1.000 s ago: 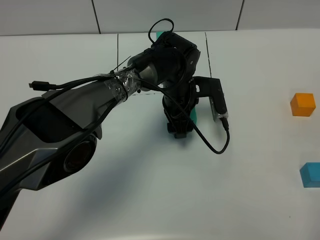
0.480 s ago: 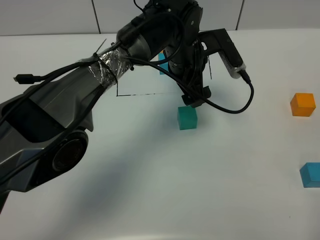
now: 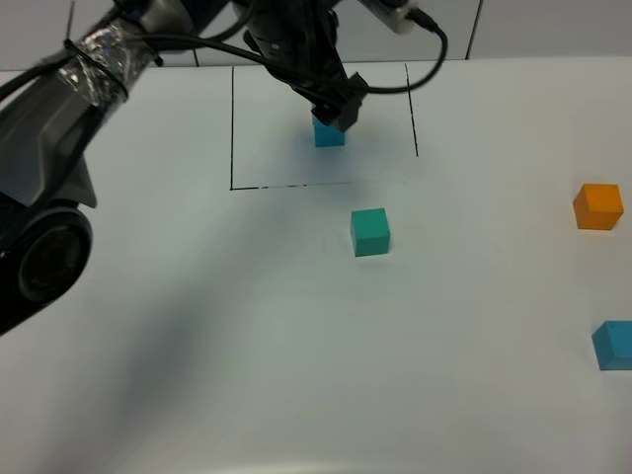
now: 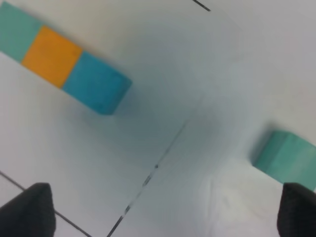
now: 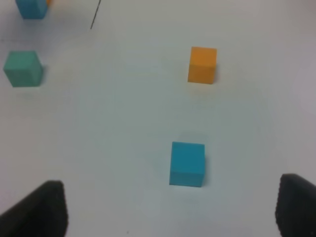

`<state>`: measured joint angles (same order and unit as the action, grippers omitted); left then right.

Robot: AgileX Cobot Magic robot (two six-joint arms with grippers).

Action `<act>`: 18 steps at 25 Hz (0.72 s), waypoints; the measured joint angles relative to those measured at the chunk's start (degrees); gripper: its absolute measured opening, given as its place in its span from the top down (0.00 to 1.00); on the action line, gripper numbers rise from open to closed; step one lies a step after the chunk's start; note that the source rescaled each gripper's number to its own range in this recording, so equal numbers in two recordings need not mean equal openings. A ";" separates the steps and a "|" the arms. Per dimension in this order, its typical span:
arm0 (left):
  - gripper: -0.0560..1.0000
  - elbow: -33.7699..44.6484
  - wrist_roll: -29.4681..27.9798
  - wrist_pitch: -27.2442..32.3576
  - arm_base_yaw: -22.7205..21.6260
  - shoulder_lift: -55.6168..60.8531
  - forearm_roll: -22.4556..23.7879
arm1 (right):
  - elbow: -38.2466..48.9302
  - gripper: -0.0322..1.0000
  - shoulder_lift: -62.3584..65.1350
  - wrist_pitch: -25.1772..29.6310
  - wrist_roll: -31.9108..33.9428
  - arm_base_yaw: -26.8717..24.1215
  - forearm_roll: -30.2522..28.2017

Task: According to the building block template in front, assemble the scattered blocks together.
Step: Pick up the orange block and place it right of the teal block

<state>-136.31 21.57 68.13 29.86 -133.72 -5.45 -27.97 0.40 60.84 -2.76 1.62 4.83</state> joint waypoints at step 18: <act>0.09 21.82 -10.69 -0.05 -18.92 16.25 -0.70 | 0.00 0.26 0.00 0.00 0.48 0.00 0.00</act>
<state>-114.50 10.88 68.07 10.94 -117.47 -6.15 -27.97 0.40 60.84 -2.27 1.62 4.83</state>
